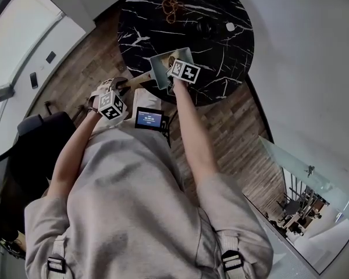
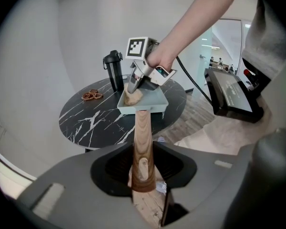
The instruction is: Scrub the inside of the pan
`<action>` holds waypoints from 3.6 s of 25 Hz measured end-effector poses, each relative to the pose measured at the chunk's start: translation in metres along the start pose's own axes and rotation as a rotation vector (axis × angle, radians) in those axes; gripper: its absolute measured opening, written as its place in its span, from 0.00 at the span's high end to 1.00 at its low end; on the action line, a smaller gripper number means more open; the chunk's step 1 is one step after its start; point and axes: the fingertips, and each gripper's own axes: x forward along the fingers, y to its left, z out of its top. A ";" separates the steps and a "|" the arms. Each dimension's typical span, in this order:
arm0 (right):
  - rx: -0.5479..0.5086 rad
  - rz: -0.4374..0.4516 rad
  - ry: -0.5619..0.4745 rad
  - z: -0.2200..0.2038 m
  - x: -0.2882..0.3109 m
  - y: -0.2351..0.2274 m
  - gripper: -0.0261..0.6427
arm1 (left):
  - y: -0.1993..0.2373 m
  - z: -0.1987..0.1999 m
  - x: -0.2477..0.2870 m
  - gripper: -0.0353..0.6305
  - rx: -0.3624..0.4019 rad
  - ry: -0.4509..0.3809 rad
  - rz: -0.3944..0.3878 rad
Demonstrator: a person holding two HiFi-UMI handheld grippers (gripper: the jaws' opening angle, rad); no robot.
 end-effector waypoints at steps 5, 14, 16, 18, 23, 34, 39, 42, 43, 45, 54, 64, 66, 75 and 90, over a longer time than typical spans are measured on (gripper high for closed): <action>-0.033 0.076 0.040 -0.007 0.002 0.018 0.89 | 0.000 0.001 0.001 0.76 0.016 0.010 -0.004; -0.182 0.203 0.113 -0.020 0.006 0.053 0.89 | 0.001 0.000 0.001 0.76 0.001 0.002 -0.009; -0.237 0.222 0.141 -0.022 0.005 0.055 0.88 | 0.002 0.000 0.002 0.76 0.006 0.004 -0.008; -0.310 0.241 0.177 -0.026 0.002 0.057 0.89 | 0.002 0.001 0.002 0.76 0.004 0.000 -0.006; -0.519 0.293 0.261 -0.040 -0.007 0.066 0.89 | 0.002 0.000 0.002 0.76 -0.006 -0.002 -0.003; -0.811 0.400 0.470 -0.074 -0.026 0.080 0.89 | 0.003 0.001 0.003 0.76 -0.014 0.014 0.007; -0.740 0.443 0.564 -0.088 -0.035 0.070 0.89 | 0.002 0.000 0.002 0.76 -0.016 0.018 0.007; -0.711 0.462 0.609 -0.095 -0.043 0.065 0.89 | 0.003 0.000 0.003 0.76 -0.017 0.018 0.008; -0.700 0.472 0.616 -0.096 -0.046 0.066 0.89 | 0.003 0.000 0.003 0.76 -0.017 0.018 0.009; -0.671 0.511 0.617 -0.095 -0.053 0.069 0.89 | 0.003 0.000 0.003 0.76 -0.016 0.017 0.009; -0.497 0.696 0.169 0.005 -0.108 0.094 0.89 | 0.002 0.002 0.002 0.76 -0.010 0.012 0.005; -1.088 -0.078 0.100 0.010 -0.080 -0.020 0.64 | 0.002 0.002 0.003 0.76 -0.006 0.011 -0.003; -1.049 0.009 0.096 -0.002 -0.082 -0.011 0.55 | 0.002 0.002 0.002 0.76 -0.007 0.011 -0.003; -1.105 0.058 0.078 0.004 -0.079 -0.013 0.64 | 0.002 0.001 0.002 0.76 -0.008 0.018 -0.006; -1.325 0.148 0.498 -0.044 -0.022 -0.038 0.66 | 0.002 0.001 0.000 0.76 0.000 0.040 -0.003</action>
